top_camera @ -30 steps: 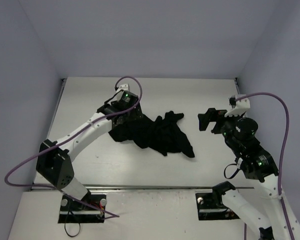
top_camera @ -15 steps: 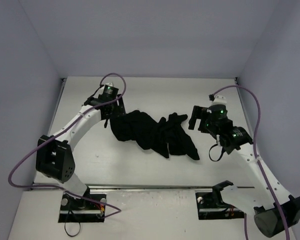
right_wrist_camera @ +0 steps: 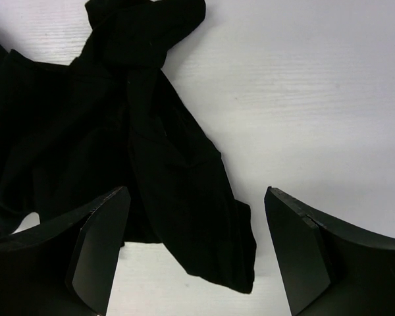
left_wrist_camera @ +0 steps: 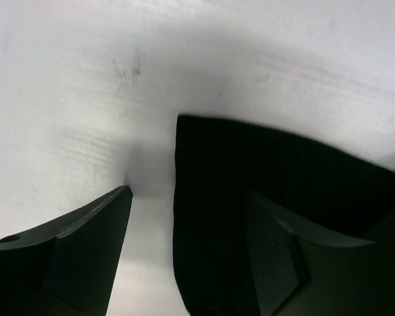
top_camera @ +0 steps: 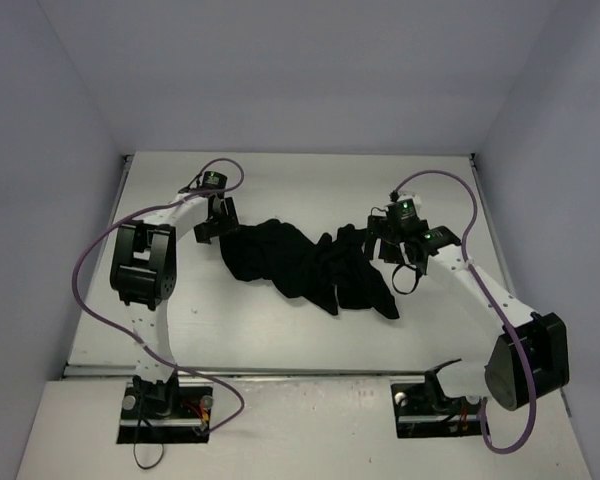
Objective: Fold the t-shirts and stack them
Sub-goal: Move the tshirt to the center of the board, then flatten out the tshirt
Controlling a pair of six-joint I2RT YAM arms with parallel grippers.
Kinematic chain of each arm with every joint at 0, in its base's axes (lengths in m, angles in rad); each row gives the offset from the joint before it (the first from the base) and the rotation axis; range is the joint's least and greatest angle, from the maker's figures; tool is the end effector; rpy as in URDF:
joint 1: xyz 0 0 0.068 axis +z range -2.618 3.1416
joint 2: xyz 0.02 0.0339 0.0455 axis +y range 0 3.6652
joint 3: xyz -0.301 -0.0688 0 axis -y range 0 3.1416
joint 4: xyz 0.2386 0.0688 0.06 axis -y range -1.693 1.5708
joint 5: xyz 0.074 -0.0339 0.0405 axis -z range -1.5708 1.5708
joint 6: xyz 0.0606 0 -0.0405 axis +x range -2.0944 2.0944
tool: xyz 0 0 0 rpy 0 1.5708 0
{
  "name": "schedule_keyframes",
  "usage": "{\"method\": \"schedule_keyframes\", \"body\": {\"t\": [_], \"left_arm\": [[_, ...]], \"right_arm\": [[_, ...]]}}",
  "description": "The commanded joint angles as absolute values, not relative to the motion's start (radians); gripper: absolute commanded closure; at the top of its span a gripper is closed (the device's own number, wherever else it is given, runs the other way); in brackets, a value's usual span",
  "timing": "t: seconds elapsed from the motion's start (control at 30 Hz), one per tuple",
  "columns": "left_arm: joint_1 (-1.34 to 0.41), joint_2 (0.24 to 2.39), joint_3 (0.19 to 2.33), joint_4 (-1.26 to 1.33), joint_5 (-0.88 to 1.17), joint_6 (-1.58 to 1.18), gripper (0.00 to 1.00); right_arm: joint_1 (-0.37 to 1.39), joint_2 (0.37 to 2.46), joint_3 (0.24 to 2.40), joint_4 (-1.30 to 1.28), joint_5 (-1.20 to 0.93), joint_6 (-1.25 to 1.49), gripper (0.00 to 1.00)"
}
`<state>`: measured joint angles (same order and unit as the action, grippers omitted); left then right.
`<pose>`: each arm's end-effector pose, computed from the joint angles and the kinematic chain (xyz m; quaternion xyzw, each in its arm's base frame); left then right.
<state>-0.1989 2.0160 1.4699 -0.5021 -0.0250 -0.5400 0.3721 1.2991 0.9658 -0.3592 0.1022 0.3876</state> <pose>0.4432 -0.0878 0.1959 -0.1671 0.9514 -0.0820 0.2452 0.2702 0.0988 0.2964 0.0287 0.9037 0.1145 0.4115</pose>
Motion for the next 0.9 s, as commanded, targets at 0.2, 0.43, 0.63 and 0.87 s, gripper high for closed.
{"method": "schedule_keyframes", "body": {"t": [0.2,0.43,0.63,0.87], "left_arm": [[-0.189,2.122,1.565,-0.418,-0.033,-0.497,0.72],[-0.188,2.068,1.529,-0.386,-0.029,-0.465,1.00],[-0.190,1.929,1.471,-0.337,-0.022,-0.433,1.00],[-0.190,1.821,1.435,-0.342,-0.006,-0.394,1.00]], "right_arm": [[0.360,1.423,1.081,-0.266,0.132,0.356,0.20],[0.261,1.580,1.151,-0.204,0.051,0.344,0.21],[0.174,1.726,1.274,-0.192,-0.082,0.332,0.24],[0.175,1.880,1.350,-0.151,-0.208,0.339,0.28]]}}
